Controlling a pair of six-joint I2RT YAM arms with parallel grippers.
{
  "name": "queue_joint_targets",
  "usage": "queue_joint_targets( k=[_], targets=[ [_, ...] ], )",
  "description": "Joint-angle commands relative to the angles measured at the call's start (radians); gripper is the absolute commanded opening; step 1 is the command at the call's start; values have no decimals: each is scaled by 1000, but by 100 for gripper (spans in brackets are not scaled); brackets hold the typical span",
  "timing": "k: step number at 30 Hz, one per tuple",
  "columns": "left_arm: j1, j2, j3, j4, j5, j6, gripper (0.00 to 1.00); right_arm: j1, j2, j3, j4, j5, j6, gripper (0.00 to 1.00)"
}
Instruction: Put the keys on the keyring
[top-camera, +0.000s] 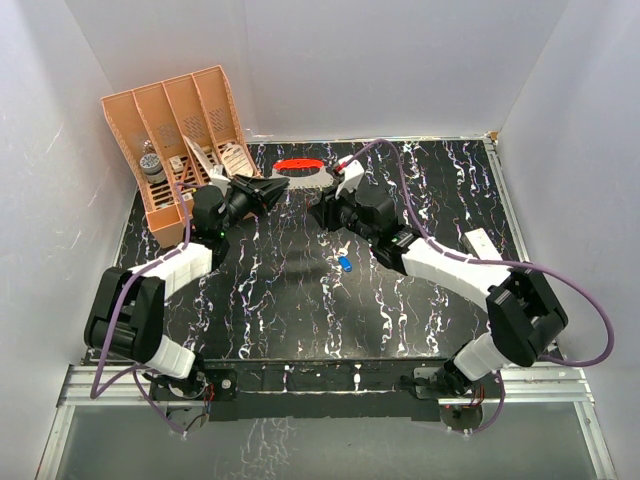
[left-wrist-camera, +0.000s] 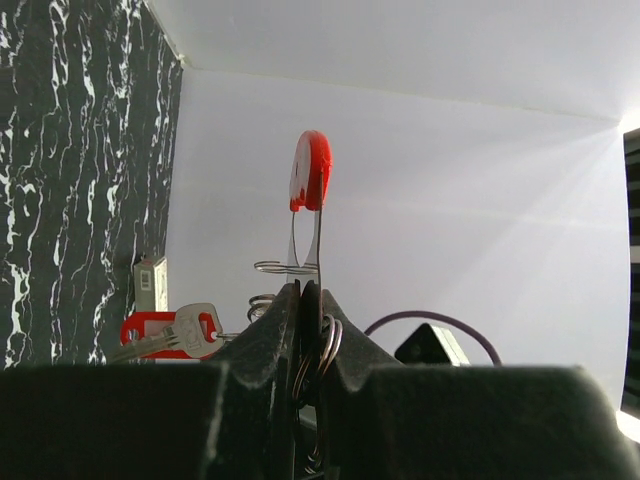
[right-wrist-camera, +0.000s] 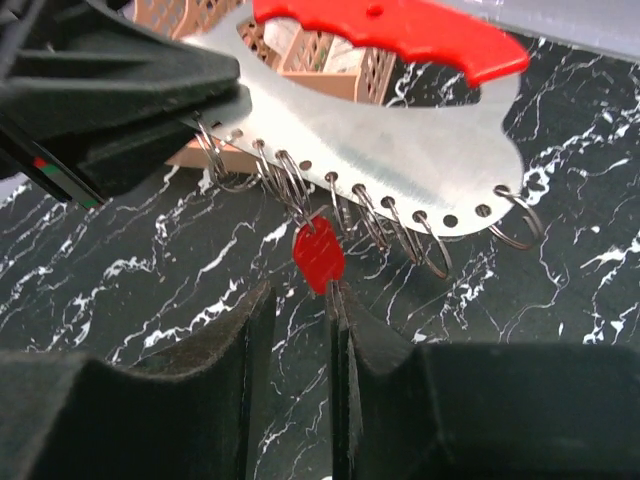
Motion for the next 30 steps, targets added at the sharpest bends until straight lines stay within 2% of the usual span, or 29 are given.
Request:
queue_joint_targets(
  k=[1, 11, 30],
  targets=[
    [0, -89, -21, -46, -71, -29, 0, 5, -69, -3, 118, 28, 1, 25],
    [0, -151, 26, -250, -120, -17, 0, 4, -28, 107, 40, 5, 64, 25],
    [-10, -150, 51, -265, -127, -15, 0, 5, 51, 191, -35, 8, 123, 24]
  ],
)
